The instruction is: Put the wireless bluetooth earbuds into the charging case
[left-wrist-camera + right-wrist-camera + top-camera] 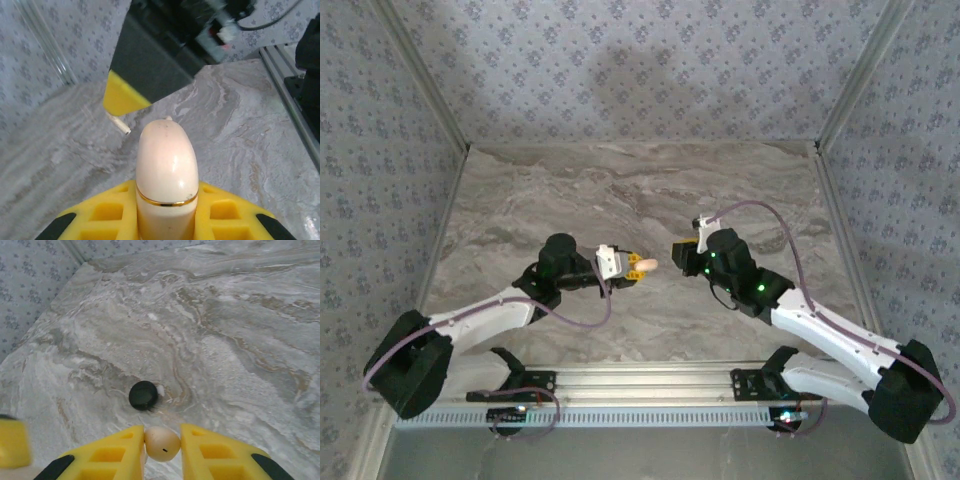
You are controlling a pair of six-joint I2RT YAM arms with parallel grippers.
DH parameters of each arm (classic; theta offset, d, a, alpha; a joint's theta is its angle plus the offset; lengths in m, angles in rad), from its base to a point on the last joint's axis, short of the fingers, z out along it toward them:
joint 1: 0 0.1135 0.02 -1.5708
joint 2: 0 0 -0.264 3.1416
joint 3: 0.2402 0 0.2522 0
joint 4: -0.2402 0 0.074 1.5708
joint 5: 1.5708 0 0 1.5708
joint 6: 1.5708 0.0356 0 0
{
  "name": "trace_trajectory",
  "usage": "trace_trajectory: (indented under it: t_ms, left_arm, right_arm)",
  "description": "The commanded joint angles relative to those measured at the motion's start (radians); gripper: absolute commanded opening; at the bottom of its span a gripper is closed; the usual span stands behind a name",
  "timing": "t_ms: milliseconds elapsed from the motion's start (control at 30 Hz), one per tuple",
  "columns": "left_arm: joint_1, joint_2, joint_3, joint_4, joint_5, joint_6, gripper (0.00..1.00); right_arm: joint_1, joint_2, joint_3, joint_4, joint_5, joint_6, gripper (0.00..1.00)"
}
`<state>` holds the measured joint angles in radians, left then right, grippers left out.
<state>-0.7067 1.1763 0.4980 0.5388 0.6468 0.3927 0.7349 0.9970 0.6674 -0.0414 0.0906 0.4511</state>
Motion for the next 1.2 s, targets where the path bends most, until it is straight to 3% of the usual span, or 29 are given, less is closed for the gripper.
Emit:
trace_trajectory:
  t_ms: [0,233,533,867,1167]
  left_arm:
    - [-0.017,-0.031,-0.034,-0.037,-0.065,0.116,0.06]
    - [-0.008,0.029,-0.031,0.014,-0.086,0.045,0.07]
    - [0.033,0.042,-0.053,0.075,-0.019,-0.090,0.07]
    - [0.048,-0.019,-0.082,0.043,-0.019,-0.129,0.07]
    - [0.052,-0.042,-0.091,0.010,-0.004,-0.132,0.07]
  right_arm:
    - [-0.022,-0.037,-0.011,-0.040,-0.041,-0.013,0.26]
    - [-0.037,-0.027,0.000,-0.050,-0.070,-0.011,0.26]
    - [-0.106,0.062,0.029,-0.275,-0.154,0.048,0.26]
    - [-0.152,0.324,0.096,-0.492,-0.318,0.082,0.26]
    - [-0.153,0.557,0.220,-0.660,-0.303,0.008,0.27]
